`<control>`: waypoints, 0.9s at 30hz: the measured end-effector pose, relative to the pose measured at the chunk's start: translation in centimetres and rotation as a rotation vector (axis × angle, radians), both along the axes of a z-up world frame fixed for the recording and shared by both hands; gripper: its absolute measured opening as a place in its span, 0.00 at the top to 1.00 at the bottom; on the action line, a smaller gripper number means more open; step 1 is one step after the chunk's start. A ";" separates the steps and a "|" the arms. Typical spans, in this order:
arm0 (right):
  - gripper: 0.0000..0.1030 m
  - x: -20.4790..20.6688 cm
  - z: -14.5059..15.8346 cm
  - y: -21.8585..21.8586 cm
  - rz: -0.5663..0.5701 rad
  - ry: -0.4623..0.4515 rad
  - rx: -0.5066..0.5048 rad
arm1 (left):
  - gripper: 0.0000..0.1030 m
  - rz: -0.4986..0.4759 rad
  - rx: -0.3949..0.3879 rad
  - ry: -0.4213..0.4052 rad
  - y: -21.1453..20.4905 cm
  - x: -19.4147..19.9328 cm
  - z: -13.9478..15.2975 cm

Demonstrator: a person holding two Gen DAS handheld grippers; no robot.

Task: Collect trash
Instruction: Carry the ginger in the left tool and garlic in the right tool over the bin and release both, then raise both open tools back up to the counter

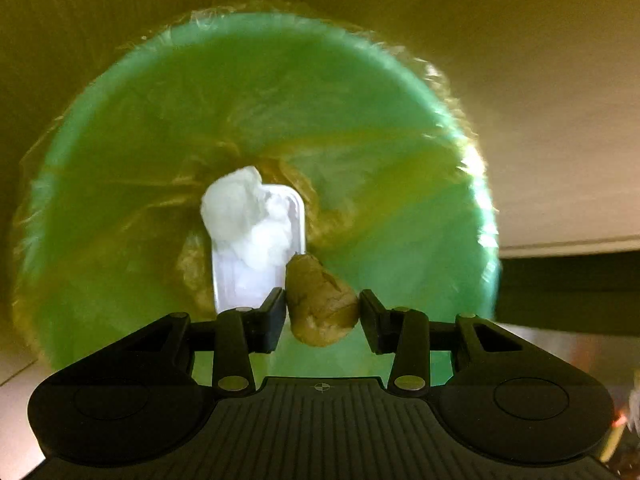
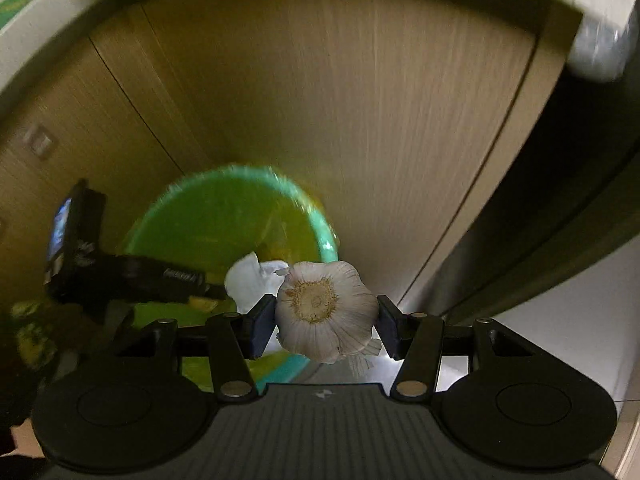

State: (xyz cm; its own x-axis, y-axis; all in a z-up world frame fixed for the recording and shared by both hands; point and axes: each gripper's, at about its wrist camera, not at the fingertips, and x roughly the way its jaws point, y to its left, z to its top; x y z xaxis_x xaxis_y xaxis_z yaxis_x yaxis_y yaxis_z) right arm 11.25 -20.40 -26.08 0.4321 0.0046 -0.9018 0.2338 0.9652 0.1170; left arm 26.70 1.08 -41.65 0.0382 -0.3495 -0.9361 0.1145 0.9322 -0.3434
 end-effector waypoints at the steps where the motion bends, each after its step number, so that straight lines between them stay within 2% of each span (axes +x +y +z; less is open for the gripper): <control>1: 0.49 -0.1 -0.3 -0.1 0.009 0.004 -0.002 | 0.57 0.012 0.002 -0.012 0.0 0.0 -0.2; 4: 0.49 -0.1 -1.0 0.1 0.052 0.016 -0.029 | 0.57 0.062 -0.036 -0.022 0.7 0.1 -0.3; 7: 0.48 0.7 -1.4 0.5 0.088 0.036 -0.019 | 0.58 0.058 -0.090 -0.073 1.1 -0.8 1.3; 9: 0.48 1.9 -1.6 0.9 0.124 0.043 -0.008 | 0.58 0.032 -0.092 -0.116 1.0 -1.4 2.3; 12: 0.48 4.0 -2.4 2.0 0.182 0.048 -0.004 | 0.58 0.007 -0.046 -0.141 0.8 -1.8 2.8; 17: 0.48 7.5 -4.7 3.3 0.251 0.084 0.002 | 0.58 0.068 -0.111 -0.140 2.9 -4.9 6.1; 21: 0.48 10.2 -6.0 5.4 0.307 0.085 0.035 | 0.58 0.126 -0.145 -0.145 4.5 -7.4 9.0; 23: 0.48 11.7 -6.7 6.1 0.325 0.074 0.085 | 0.58 0.150 -0.160 -0.152 5.1 -8.1 10.5; 27: 0.45 14.5 -7.4 6.3 0.301 0.110 0.191 | 0.58 0.168 -0.150 -0.197 6.1 -9.3 13.7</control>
State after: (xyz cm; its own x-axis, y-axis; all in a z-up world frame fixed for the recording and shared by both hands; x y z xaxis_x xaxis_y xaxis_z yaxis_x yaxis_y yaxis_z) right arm 25.74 -14.09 -33.52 0.2866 0.2894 -0.9133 -0.0362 0.9559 0.2915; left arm 17.37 7.18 -27.99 0.2828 -0.4568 -0.8434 0.0408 0.8843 -0.4652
